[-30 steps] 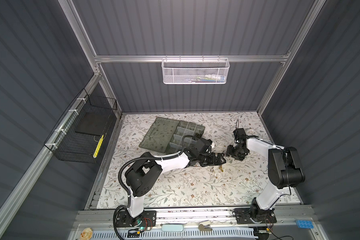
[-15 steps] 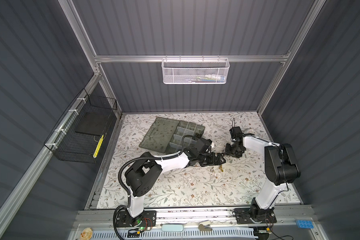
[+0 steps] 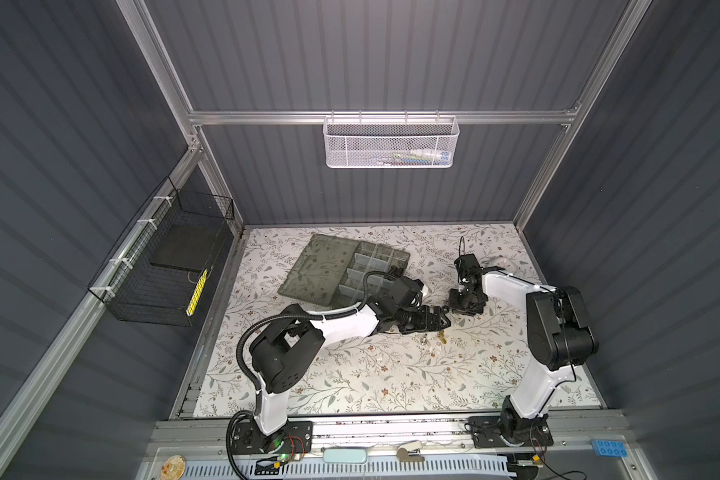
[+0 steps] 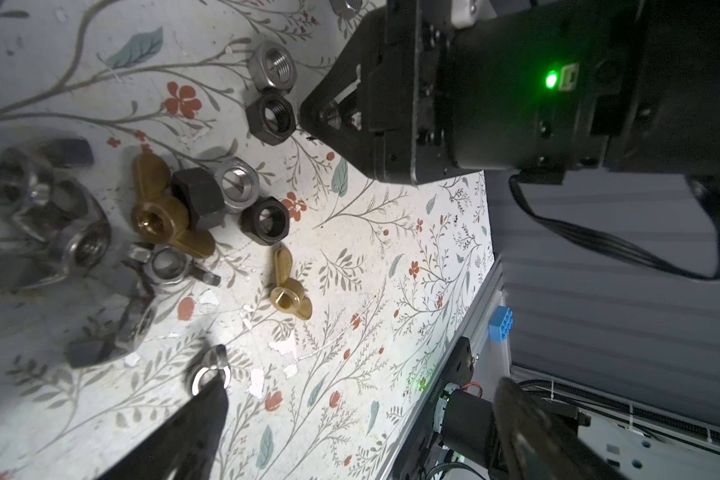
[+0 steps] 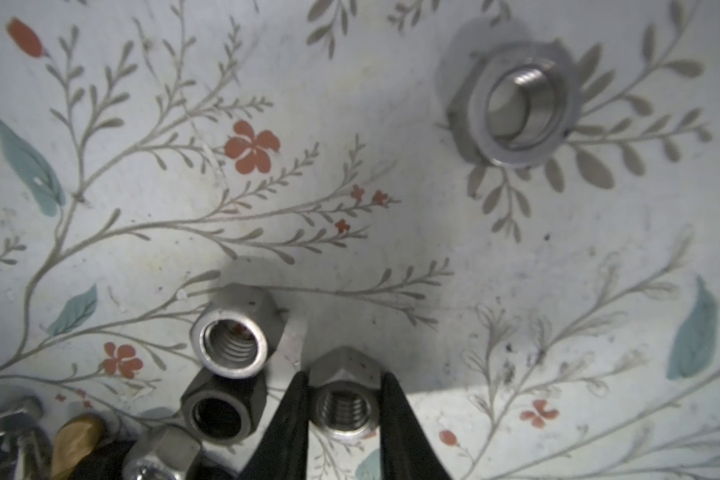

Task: Sort the screws and nuts into containers
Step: 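Lift the silver hex nut with the right gripper and carry it over the box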

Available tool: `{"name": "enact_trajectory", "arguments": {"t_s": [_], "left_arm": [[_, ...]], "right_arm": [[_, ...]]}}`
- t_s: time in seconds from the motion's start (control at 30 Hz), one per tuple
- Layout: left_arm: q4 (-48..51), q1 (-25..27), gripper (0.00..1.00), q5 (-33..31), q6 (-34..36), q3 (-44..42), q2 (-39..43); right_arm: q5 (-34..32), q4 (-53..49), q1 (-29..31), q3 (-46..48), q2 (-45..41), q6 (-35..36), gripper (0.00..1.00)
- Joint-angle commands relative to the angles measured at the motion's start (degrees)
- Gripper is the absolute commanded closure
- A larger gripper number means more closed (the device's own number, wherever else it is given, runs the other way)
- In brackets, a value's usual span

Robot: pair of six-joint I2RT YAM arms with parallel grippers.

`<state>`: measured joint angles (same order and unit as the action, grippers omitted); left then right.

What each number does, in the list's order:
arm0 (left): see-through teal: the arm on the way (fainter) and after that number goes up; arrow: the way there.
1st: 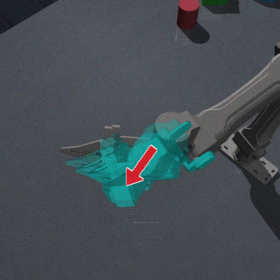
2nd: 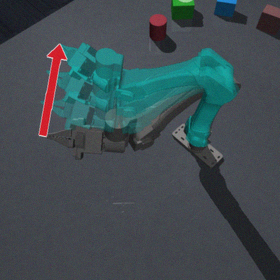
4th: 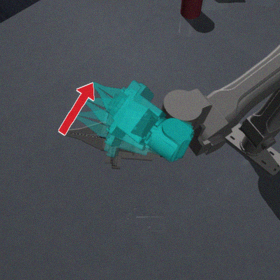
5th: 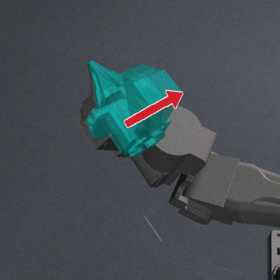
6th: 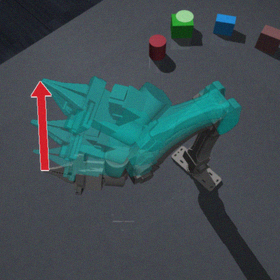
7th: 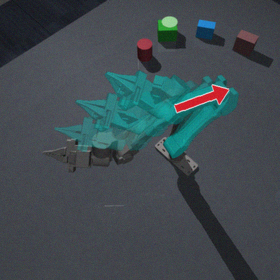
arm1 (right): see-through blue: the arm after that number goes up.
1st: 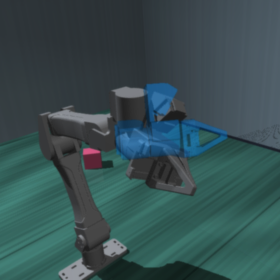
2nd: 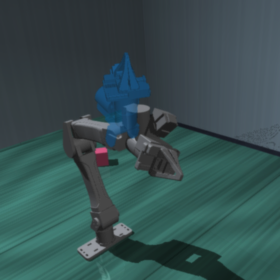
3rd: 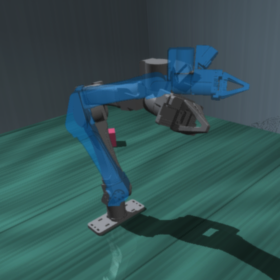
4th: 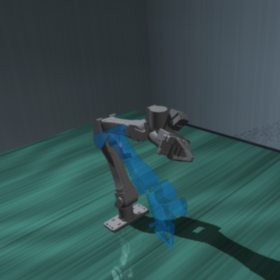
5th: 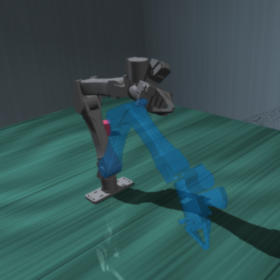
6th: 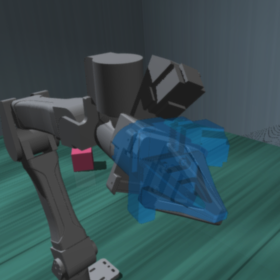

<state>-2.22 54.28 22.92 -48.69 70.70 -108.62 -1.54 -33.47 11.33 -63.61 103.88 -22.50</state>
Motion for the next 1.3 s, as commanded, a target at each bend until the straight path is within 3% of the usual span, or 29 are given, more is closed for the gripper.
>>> {"name": "enact_trajectory", "arguments": {"t_s": [0.0,0.53,0.8,1.27], "left_arm": [[1.29,-0.12,0.00,-0.47,0.35,-1.06,2.60],[5.24,-2.10,0.00,-2.89,3.31,-2.80,7.65],[7.60,-6.86,0.00,-3.58,5.23,-7.36,13.88],[13.67,-14.93,0.00,-5.84,8.85,-15.36,26.97]], "right_arm": [[-0.79,-1.92,0.27,-0.83,0.70,0.29,0.77],[3.58,-6.37,1.90,-5.66,-7.00,-0.68,0.79],[6.99,-6.49,7.53,-10.87,-9.47,-1.93,0.78],[10.62,-9.50,15.98,-25.30,-4.47,-4.35,0.78]]}}
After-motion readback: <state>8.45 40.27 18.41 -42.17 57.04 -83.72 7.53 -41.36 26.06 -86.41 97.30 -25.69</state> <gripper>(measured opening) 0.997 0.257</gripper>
